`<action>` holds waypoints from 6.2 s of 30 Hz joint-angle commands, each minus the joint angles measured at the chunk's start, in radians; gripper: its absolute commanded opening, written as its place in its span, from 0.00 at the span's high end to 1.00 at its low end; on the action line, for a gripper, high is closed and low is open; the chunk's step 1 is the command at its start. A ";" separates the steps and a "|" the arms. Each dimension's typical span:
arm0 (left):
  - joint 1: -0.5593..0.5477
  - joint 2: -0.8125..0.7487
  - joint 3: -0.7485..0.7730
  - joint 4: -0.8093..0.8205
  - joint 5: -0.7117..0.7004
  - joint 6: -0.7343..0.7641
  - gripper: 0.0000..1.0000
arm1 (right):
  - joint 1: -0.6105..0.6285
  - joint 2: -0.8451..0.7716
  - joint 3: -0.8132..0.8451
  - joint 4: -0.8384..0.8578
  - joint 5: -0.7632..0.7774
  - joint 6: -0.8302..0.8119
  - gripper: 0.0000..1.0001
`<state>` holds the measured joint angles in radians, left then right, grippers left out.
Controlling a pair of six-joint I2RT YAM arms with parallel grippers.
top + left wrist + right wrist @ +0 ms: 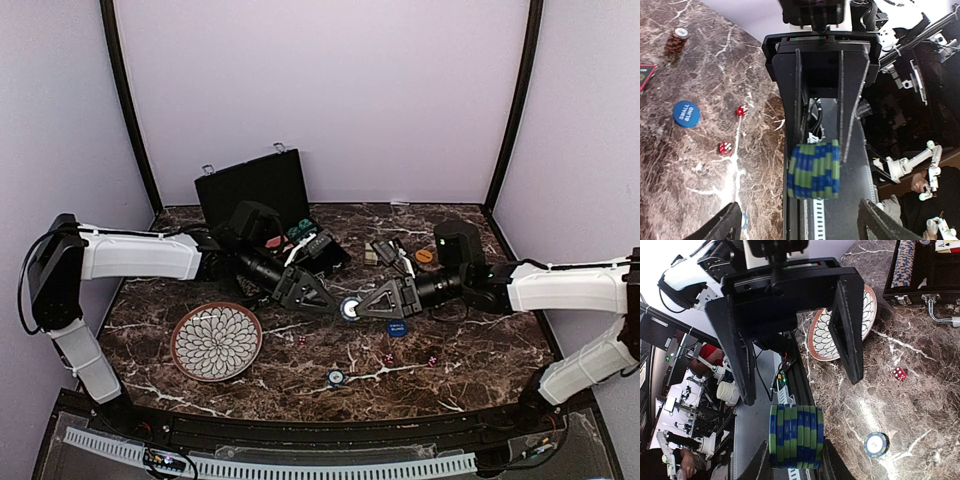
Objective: Pack up texas hold em set
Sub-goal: Pass from the right arm to the left, then place the pile of poker chips in the slot.
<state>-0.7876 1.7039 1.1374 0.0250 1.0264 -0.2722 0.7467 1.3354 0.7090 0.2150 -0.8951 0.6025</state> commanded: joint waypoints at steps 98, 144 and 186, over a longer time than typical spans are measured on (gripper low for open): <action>0.218 0.672 1.010 -0.517 -0.621 0.548 1.00 | -0.116 0.015 0.088 -0.253 0.176 -0.153 0.18; 0.219 0.619 0.883 -0.546 -0.642 0.550 1.00 | -0.118 0.043 0.023 -0.177 0.155 -0.122 0.18; 0.275 0.650 0.869 -0.503 -0.747 0.518 0.87 | -0.118 0.067 0.017 -0.168 0.138 -0.122 0.15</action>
<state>-0.5308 2.3798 1.9884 -0.4637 0.2810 0.2470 0.6342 1.3918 0.7361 0.0132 -0.7437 0.4835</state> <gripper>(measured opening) 0.263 0.845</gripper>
